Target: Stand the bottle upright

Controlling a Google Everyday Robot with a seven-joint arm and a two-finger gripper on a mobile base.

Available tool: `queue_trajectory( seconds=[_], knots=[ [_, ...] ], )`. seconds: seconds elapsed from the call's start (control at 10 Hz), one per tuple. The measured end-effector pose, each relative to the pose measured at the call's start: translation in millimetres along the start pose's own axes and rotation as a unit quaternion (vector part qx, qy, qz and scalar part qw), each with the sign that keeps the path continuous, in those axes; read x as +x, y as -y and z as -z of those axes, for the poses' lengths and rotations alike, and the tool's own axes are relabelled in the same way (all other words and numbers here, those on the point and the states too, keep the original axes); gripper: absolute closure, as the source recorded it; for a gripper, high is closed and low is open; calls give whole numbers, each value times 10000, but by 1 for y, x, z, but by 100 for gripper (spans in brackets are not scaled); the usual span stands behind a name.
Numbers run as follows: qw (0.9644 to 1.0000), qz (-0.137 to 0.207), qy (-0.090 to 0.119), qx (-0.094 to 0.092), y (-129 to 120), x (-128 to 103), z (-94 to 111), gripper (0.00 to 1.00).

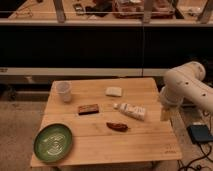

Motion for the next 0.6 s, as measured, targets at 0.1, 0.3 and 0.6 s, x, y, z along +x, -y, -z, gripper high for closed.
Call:
queue_trajectory(
  seconds=[0.1, 0.3, 0.6],
  knots=[
    [9999, -33, -24, 121, 14, -16, 6, 35],
    [9996, -56, -1, 271, 28, -38, 16, 35],
    [9985, -257, 237, 413, 46, -67, 24, 35]
  ],
)
